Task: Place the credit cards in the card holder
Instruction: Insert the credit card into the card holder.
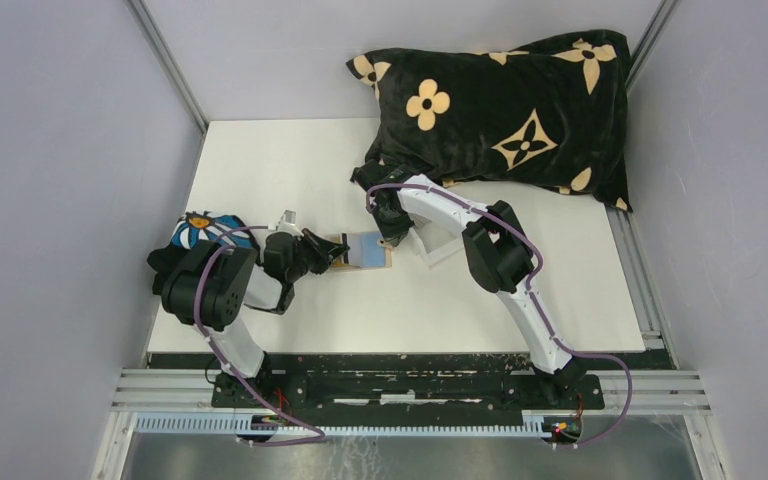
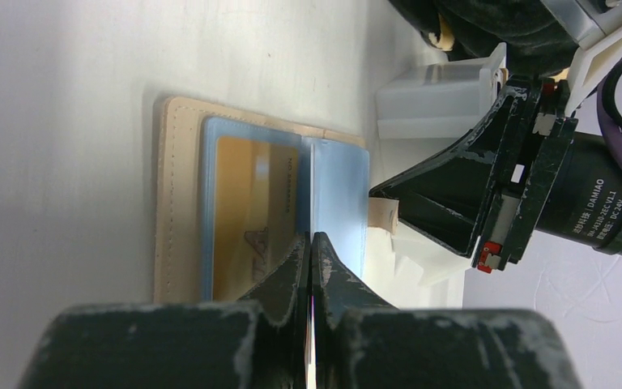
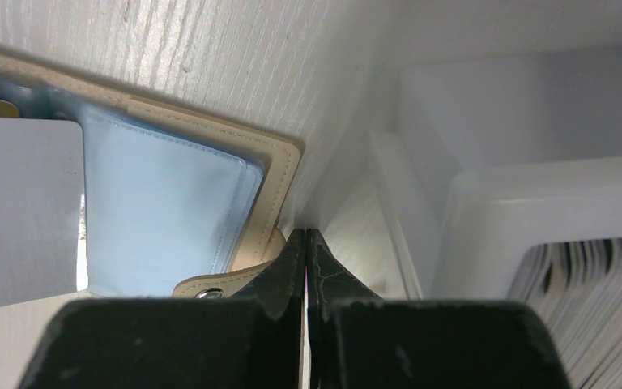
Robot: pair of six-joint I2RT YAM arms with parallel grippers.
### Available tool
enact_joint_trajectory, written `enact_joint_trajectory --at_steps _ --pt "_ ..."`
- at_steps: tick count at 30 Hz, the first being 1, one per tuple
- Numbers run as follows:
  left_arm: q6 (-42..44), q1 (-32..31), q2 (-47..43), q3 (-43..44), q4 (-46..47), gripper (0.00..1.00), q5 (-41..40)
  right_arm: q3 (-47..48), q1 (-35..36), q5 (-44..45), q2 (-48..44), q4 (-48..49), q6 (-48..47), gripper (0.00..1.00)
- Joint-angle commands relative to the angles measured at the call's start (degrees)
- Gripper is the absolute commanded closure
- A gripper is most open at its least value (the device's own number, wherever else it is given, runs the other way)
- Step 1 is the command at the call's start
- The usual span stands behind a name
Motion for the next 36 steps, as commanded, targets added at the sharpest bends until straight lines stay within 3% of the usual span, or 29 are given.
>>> enact_joint_trajectory --at_steps 1,36 --pt "0.48 0.08 0.97 1.98 2.67 0.97 1.40 1.14 -0.07 0.50 0.15 -0.13 0.75 0.99" --pt "-0.60 -0.28 6.97 1.83 5.81 0.97 3.73 1.96 -0.01 -0.26 1.28 -0.54 0.84 0.99"
